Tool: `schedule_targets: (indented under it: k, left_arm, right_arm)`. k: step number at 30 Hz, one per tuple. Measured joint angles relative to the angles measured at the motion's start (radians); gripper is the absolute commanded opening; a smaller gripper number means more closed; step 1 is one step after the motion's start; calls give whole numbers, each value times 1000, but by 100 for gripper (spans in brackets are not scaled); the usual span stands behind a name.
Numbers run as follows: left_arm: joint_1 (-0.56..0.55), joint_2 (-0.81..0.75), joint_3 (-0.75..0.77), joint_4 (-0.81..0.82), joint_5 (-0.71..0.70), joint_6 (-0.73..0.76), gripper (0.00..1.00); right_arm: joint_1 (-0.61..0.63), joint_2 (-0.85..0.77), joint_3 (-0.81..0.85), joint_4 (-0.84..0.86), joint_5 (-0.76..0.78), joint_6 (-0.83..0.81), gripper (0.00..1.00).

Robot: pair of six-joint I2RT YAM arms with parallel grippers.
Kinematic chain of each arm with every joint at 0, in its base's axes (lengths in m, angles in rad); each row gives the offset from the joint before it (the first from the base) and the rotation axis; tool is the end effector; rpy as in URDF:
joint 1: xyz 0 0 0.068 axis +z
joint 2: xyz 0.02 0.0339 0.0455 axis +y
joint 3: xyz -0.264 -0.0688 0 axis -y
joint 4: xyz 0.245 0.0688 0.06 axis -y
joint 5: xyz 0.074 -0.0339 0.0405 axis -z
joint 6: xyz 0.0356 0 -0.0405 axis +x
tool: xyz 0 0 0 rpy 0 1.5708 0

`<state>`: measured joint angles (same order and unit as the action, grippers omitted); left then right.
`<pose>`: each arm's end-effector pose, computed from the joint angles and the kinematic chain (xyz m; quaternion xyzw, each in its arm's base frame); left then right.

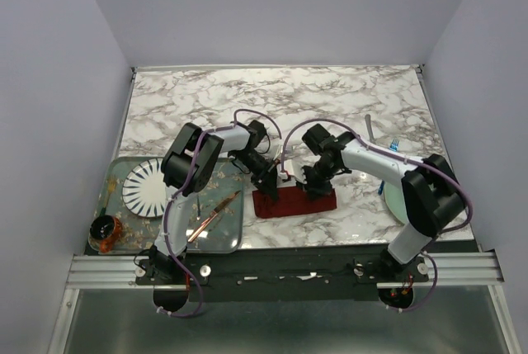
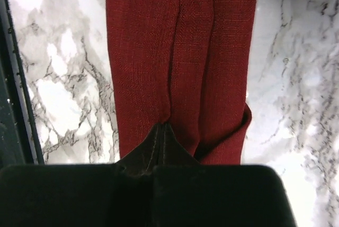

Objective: Fold the napkin into a case and place the utensils inside
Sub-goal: Smooth out the smaller rectangle-folded napkin at the center of the board.

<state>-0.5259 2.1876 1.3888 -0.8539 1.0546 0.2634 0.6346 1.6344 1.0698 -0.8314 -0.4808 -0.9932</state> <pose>0.3123 -0.2171 0.1039 -0.3130 -0.8050 0.4938 0.1009 0.2272 0.1877 0.1926 -0.7176 0.6493 0.2183 0.1257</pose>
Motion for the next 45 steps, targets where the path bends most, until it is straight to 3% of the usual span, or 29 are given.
schedule_targets:
  k: [5, 11, 24, 27, 41, 45]
  left_arm:
    - [8, 0, 17, -10, -6, 18, 32]
    - [9, -4, 36, -16, -6, 21, 39]
    - [63, -92, 98, -7, -6, -33, 38]
    - [63, -91, 125, 26, -16, -76, 41]
    - [-34, 43, 221, 105, -98, -152, 43]
    - [-65, 64, 222, 99, -97, -151, 38]
  right_arm:
    - [-8, 94, 12, 0, 18, 25, 1]
    - [-15, 127, 36, -12, 21, 37, 1]
    - [-19, 135, 44, -24, 20, 34, 1]
    - [-19, 135, 49, -30, 20, 33, 1]
    - [-21, 134, 55, -33, 21, 32, 1]
    - [-21, 127, 55, -33, 21, 32, 1]
